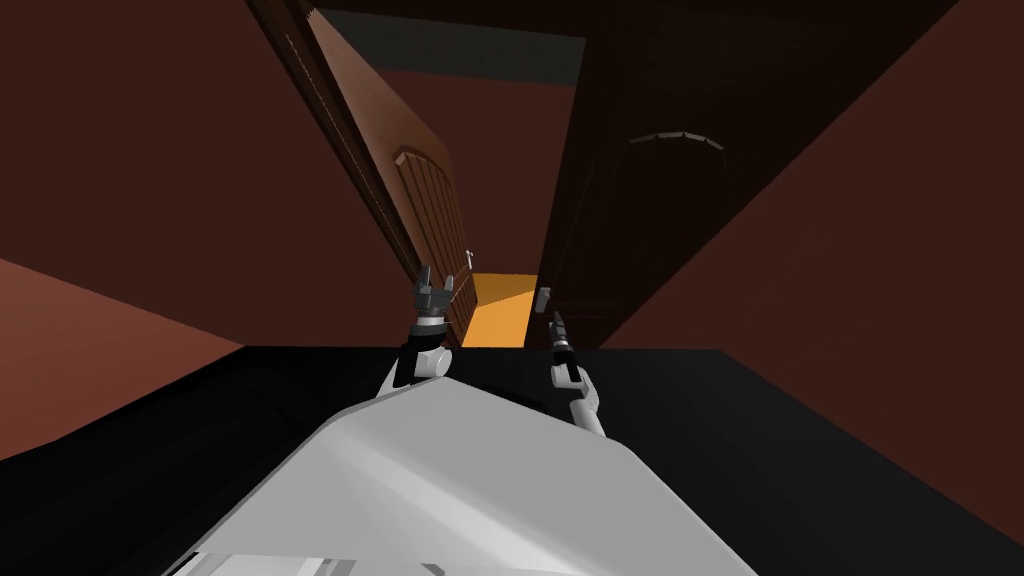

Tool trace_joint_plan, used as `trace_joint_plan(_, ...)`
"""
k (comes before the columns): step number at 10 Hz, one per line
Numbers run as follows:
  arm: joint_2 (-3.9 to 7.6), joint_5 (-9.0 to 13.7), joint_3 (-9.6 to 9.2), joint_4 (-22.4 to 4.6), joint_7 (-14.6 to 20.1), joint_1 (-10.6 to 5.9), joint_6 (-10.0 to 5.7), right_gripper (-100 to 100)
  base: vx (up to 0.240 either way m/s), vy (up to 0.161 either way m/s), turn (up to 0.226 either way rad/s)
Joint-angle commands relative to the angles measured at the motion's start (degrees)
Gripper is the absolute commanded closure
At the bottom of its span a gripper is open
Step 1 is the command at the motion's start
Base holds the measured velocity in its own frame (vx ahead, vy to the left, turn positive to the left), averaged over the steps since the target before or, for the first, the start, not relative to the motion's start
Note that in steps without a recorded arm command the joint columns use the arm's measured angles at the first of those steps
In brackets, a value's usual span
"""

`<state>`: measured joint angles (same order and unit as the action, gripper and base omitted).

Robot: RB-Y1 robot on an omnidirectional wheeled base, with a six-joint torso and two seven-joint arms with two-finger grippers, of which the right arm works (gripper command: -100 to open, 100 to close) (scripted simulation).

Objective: Push the door open

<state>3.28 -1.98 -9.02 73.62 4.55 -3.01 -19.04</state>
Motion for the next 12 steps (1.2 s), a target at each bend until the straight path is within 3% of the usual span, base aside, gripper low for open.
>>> trace_joint_plan(1, 0.01, 0.2, -0.2, -1.9, 0.2, -1.0, 0.1, -100, 0.075, -0.072, 0.07)
trace_joint_plan(6, -0.79, 0.7, -0.87, -7.6, 0.5, -4.58, 1.46, -100, 0.113, -0.082, 0.069)
trace_joint_plan(7, -0.87, 0.5, -0.8, -6.8, 0.3, -4.07, 1.36, -100, 0.061, -0.044, 0.017)
trace_joint_plan(9, -0.26, 0.6, -0.42, -7.5, 0.2, -4.49, 1.3, -100, 0.153, 0.035, 0.024)
trace_joint_plan(12, -0.23, 0.7, 0.07, -8.2, 0.1, -4.94, 1.09, -100, 0.183, 0.037, 0.022)
